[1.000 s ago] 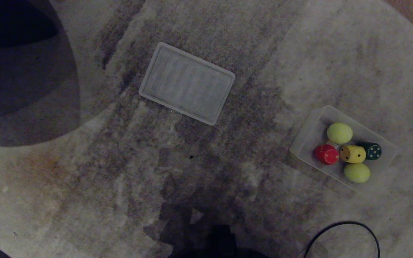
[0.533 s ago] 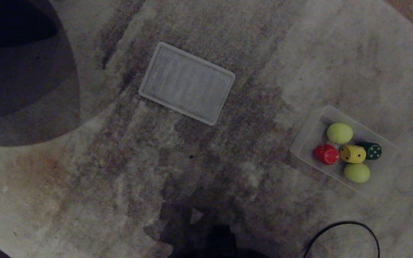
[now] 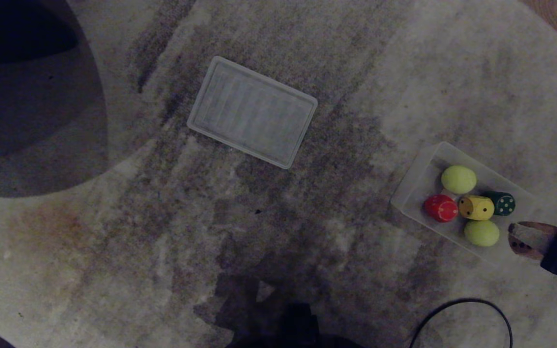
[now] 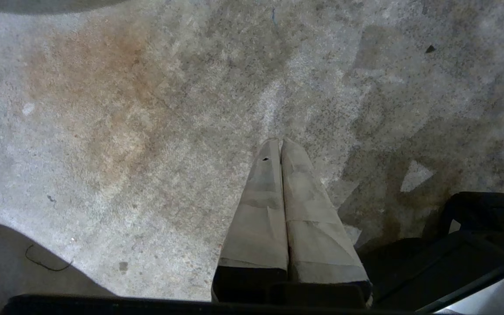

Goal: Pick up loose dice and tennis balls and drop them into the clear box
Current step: Put the toys in the box

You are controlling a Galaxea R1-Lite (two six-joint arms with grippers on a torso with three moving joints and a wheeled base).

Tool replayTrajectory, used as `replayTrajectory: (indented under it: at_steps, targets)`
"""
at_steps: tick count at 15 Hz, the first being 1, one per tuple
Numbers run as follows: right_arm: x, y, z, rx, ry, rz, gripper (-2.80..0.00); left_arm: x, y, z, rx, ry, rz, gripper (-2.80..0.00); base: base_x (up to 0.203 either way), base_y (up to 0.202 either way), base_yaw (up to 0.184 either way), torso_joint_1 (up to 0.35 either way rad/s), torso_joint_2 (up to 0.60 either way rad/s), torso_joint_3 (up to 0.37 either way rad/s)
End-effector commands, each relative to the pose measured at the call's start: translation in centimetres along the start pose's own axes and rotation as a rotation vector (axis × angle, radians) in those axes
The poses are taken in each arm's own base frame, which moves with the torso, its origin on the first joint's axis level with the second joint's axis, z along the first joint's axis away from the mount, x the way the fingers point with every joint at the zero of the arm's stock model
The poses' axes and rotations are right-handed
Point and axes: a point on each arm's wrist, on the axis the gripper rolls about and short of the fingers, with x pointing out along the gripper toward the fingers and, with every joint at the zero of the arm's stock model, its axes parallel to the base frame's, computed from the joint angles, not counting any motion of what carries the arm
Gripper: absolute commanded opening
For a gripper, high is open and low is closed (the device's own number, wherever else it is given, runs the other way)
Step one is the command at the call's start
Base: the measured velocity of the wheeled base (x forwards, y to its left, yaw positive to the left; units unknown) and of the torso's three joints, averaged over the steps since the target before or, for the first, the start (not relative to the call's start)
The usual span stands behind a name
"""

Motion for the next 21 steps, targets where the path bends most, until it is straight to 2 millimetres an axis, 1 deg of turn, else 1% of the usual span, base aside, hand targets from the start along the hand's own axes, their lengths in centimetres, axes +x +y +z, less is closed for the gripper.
replayTrajectory:
  at_steps: [1, 4, 7, 8, 10, 13, 14, 16, 17, 18, 20, 21]
  targets:
    - [5.7, 0.2, -0.5, 0.021, 0.068, 0.014, -2.80, 0.0, 0.0, 0.0, 0.000, 0.003, 0.000, -2.80, 0.000, 0.000, 0.000, 0.000, 0.00, 0.000]
    - [10.0, 0.6, -0.4, 0.035, 0.027, 0.059, -2.80, 0.0, 0.0, 0.0, 0.000, 0.003, 0.000, -2.80, 0.000, 0.000, 0.000, 0.000, 0.00, 0.000]
    - [12.7, 0.7, -0.5, 0.083, -0.043, 0.093, -2.80, 0.0, 0.0, 0.0, 0.000, 0.003, 0.000, -2.80, 0.000, 0.000, 0.000, 0.000, 0.00, 0.000]
    - [13.4, 0.8, -0.3, 0.128, -0.072, 0.107, -2.80, 0.0, 0.0, 0.0, 0.000, 0.003, 0.000, -2.80, 0.000, 0.000, 0.000, 0.000, 0.00, 0.000]
    - [14.2, 0.8, -0.3, 0.162, -0.092, 0.119, -2.80, 0.0, 0.0, 0.0, 0.000, 0.003, 0.000, -2.80, 0.000, 0.000, 0.000, 0.000, 0.00, 0.000]
    - [14.3, 1.0, -0.1, 0.224, -0.091, 0.189, -2.80, 0.0, 0.0, 0.0, 0.000, 0.003, 0.000, -2.80, 0.000, 0.000, 0.000, 0.000, 0.00, 0.000]
    - [14.2, 1.1, -0.1, 0.221, -0.091, 0.205, 0.00, 0.0, 0.0, 0.0, 0.000, 0.003, 0.000, -2.80, 0.000, 0.000, 0.000, 0.000, 0.00, 0.000]
    - [13.9, 1.5, -0.1, 0.215, -0.092, 0.221, 0.00, 0.0, 0.0, 0.0, 0.000, 0.003, 0.000, -2.80, 0.000, 0.000, 0.000, 0.000, 0.00, 0.000]
    - [13.4, 1.4, -0.1, 0.206, -0.094, 0.222, 0.00, 0.0, 0.0, 0.0, 0.000, 0.003, 0.000, -2.80, 0.000, 0.000, 0.000, 0.000, 0.00, 0.000]
    - [12.8, 1.3, -0.3, 0.187, -0.087, 0.218, 0.00, 0.0, 0.0, 0.0, 0.000, 0.003, 0.000, -2.80, 0.000, 0.000, 0.000, 0.000, 0.00, 0.000]
    - [11.6, 0.8, -1.4, 0.119, -0.058, 0.192, 0.00, 0.0, 0.0, 0.0, 0.000, 0.003, 0.000, -2.80, 0.000, 0.000, 0.000, 0.000, 0.00, 0.000]
    - [10.6, 0.7, -1.5, 0.107, -0.060, 0.192, 0.00, 0.0, 0.0, 0.0, 0.000, 0.003, 0.000, -2.80, 0.000, 0.000, 0.000, 0.000, 0.00, 0.000]
